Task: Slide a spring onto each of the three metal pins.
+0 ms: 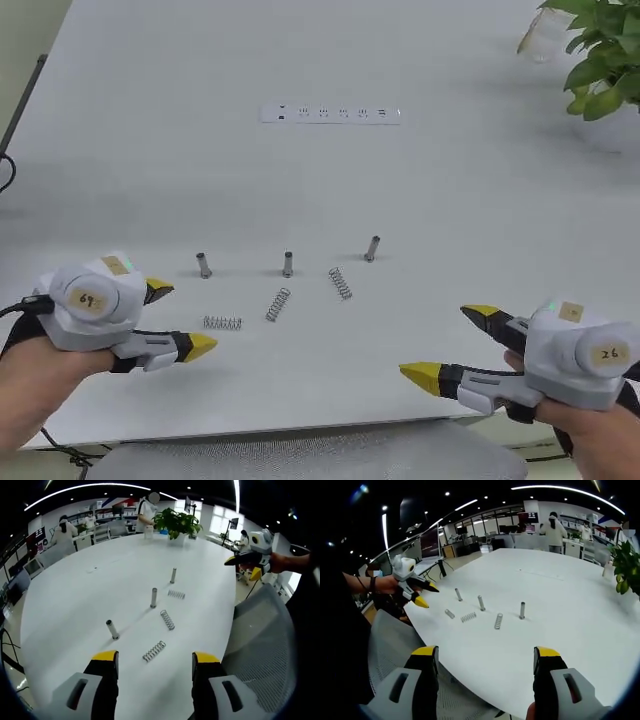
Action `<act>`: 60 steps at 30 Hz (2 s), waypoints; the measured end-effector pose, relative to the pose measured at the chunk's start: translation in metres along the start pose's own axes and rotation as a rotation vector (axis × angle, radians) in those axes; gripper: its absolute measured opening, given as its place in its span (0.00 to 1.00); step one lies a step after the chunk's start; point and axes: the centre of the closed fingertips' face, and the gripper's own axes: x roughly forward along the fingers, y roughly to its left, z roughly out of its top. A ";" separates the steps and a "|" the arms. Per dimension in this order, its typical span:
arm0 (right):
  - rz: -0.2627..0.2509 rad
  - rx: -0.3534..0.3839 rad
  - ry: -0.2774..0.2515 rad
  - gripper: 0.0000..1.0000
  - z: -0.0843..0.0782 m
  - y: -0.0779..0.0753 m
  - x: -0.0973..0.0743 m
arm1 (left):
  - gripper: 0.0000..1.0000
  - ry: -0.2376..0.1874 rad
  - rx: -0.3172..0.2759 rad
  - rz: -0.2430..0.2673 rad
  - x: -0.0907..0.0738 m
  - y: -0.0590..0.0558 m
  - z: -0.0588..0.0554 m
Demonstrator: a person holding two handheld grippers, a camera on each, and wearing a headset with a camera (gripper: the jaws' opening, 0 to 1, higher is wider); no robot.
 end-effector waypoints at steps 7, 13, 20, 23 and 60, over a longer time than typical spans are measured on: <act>-0.008 0.003 0.007 0.77 -0.004 -0.002 -0.002 | 0.52 0.011 -0.001 -0.012 0.012 0.001 -0.001; -0.013 0.003 0.007 0.77 -0.005 -0.005 -0.004 | 0.50 0.017 -0.007 -0.024 0.020 0.001 -0.001; -0.009 0.007 0.011 0.77 -0.007 -0.004 -0.003 | 0.48 0.033 -0.017 -0.038 0.031 0.002 -0.005; -0.008 0.007 0.013 0.76 -0.007 -0.004 -0.002 | 0.47 0.039 -0.018 -0.043 0.035 0.003 -0.006; -0.001 0.008 0.022 0.76 -0.009 -0.003 -0.002 | 0.19 0.148 0.066 -0.107 0.061 -0.009 -0.039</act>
